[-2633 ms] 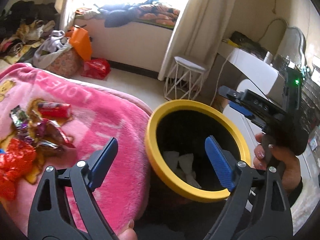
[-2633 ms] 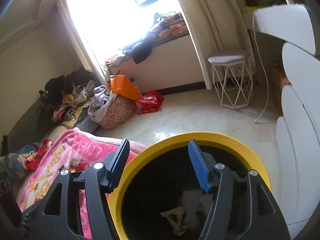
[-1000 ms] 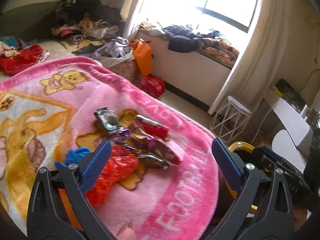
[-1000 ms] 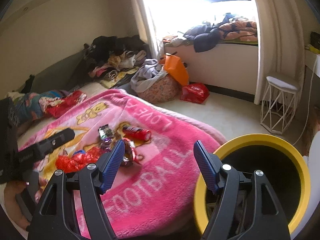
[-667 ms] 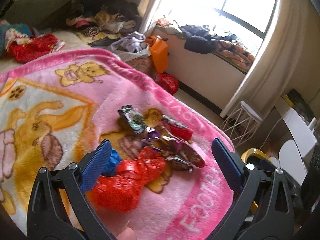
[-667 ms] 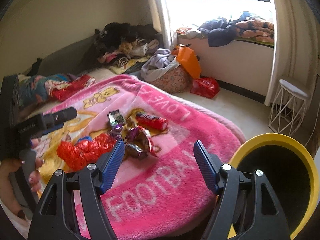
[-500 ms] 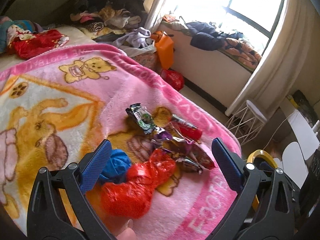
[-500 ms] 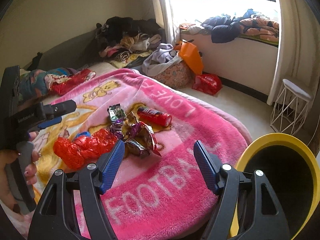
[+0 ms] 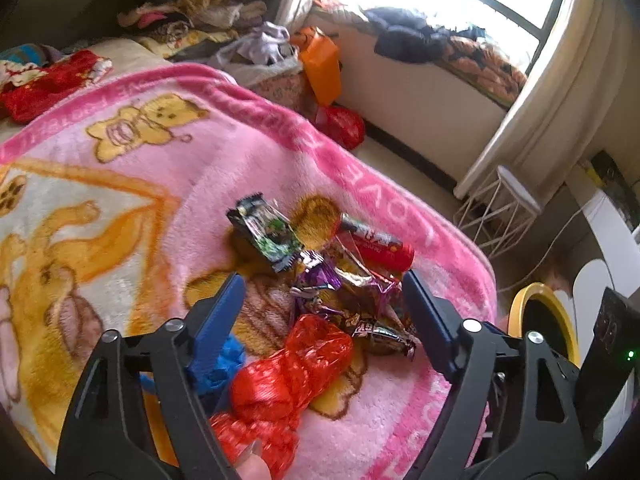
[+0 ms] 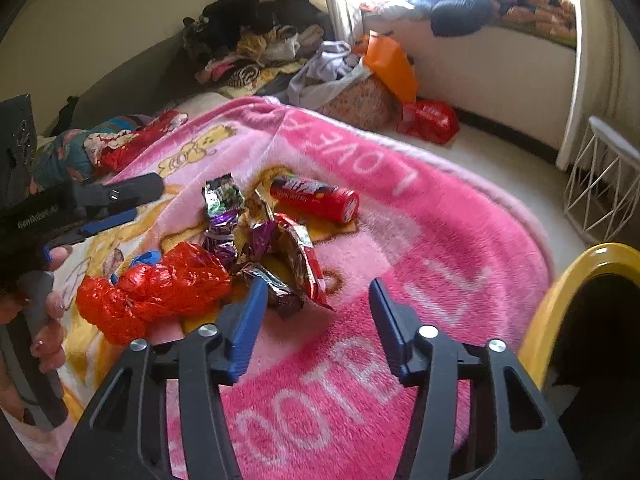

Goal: Collect trash
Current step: 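Grasp the purple candy wrapper with the left gripper while the right grasps a red wrapper, then carry the purple and red wrappers in both grippers over the yellow-rimmed bin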

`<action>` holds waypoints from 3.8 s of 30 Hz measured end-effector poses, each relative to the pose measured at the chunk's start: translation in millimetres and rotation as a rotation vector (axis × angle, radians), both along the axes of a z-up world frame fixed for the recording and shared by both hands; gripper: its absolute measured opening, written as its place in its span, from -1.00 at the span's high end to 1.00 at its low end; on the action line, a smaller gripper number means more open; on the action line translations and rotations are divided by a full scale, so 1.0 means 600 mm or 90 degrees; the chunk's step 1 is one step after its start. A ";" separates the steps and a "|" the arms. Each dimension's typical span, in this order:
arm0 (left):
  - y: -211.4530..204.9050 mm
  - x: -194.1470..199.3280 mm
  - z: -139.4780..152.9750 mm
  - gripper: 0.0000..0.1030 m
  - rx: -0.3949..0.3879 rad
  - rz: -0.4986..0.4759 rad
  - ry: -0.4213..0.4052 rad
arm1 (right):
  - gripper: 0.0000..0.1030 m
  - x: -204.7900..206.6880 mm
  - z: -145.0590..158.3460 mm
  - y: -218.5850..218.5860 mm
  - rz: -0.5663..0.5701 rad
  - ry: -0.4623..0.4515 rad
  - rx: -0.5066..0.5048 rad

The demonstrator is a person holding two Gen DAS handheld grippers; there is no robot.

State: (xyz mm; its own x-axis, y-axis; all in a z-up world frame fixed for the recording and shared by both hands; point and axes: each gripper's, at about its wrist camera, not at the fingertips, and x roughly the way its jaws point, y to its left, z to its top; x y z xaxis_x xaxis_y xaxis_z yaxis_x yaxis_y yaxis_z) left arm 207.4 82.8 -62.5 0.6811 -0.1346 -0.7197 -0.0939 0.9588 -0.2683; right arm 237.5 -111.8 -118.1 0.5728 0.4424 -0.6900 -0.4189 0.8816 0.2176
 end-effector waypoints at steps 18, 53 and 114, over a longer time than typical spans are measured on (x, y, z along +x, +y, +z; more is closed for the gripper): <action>-0.029 0.067 -0.078 0.32 0.074 -0.022 0.096 | 0.78 0.035 -0.035 0.012 0.023 0.060 0.014; -0.049 -0.031 0.049 0.87 0.000 -0.044 -0.069 | 0.82 -0.050 0.032 -0.033 0.024 -0.028 0.039; -0.267 -0.146 0.102 0.87 -0.003 -0.221 -0.153 | 0.82 -0.137 0.103 -0.241 -0.184 -0.080 0.061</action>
